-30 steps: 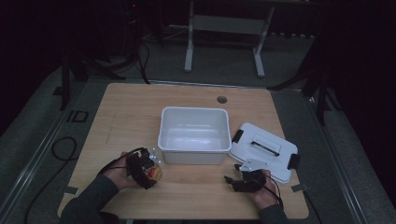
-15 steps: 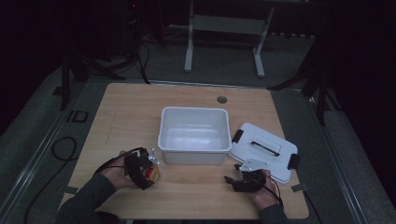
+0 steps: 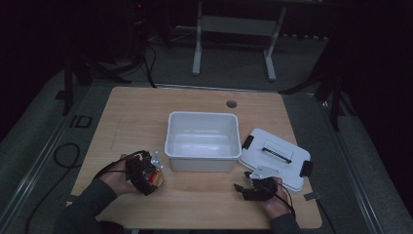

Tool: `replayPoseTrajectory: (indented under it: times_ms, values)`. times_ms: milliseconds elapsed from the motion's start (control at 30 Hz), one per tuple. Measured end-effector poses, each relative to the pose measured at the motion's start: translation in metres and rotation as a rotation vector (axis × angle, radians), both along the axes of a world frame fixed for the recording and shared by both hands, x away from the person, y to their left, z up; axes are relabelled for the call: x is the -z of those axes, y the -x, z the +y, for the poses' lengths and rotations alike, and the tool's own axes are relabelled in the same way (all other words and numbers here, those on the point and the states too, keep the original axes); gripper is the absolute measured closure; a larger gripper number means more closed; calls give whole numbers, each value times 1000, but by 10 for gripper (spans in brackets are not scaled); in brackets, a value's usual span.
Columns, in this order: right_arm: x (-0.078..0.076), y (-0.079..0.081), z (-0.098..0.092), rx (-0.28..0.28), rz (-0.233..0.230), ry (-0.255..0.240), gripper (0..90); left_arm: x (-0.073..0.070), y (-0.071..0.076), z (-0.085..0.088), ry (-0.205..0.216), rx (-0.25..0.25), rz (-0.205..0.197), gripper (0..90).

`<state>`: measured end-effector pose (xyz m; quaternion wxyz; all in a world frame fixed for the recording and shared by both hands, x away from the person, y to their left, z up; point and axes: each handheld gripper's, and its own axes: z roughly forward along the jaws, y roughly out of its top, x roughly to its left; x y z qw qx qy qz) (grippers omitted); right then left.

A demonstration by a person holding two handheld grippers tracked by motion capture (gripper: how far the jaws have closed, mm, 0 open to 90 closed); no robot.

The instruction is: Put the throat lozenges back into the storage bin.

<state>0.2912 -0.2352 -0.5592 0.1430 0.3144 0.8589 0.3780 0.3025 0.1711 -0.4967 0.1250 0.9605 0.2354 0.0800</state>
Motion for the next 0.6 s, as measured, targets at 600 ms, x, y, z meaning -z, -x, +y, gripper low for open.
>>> replayPoseTrajectory:
  times_ms: [600]
  values:
    - [0, 0, 0, -1, 0, 0, 337, -22, -5, 10, 25, -4, -17, 205]
